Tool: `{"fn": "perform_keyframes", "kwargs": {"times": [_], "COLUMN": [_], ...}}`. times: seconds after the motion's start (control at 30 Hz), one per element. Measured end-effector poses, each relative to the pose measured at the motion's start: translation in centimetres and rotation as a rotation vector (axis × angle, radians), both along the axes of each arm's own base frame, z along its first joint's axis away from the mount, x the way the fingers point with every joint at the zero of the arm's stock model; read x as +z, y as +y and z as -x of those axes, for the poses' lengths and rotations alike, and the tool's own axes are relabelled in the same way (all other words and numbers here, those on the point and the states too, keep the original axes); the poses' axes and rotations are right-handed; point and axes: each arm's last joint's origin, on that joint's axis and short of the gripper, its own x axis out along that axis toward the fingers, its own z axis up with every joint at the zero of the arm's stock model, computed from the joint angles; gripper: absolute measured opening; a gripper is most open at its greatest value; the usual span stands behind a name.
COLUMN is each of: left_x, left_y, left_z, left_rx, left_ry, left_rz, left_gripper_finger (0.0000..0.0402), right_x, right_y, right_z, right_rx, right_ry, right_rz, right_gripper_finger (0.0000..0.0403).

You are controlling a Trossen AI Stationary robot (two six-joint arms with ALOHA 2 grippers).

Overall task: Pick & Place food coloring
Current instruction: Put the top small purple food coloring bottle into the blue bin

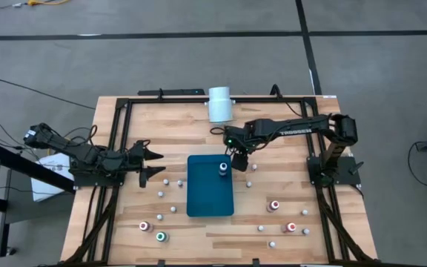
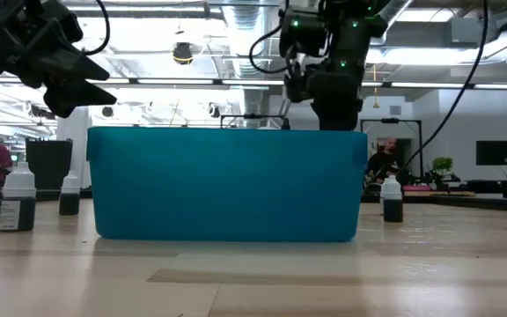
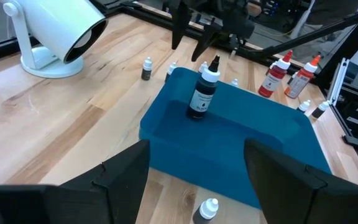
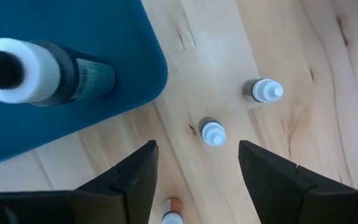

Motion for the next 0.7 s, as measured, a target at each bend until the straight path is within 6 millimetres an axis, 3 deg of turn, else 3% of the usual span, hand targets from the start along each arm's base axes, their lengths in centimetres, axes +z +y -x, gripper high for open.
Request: {"fn": "perform_keyframes", "kwargs": {"times": [0.2, 0.7], "left_x": [-0.1, -0.2], "left_y": [0.0, 0.0], "left_z": [0.0, 0.1], "left_rx": [0.002, 0.003], "left_ry": [0.012, 0.016], "left_rz": [0.002, 0.002], "left_gripper_finger": [0.0252, 0.0252], "right_x": [-0.9, -0.9], "right_y": [-0.4, -2.2], "right_z": [-0.1, -0.1], "right_rx": [-0.002, -0.043], "right_ry": [0.023, -0.012], "right_rz": [0.002, -0.015], "right_gripper_finger": [0.0208, 0.0196]}}
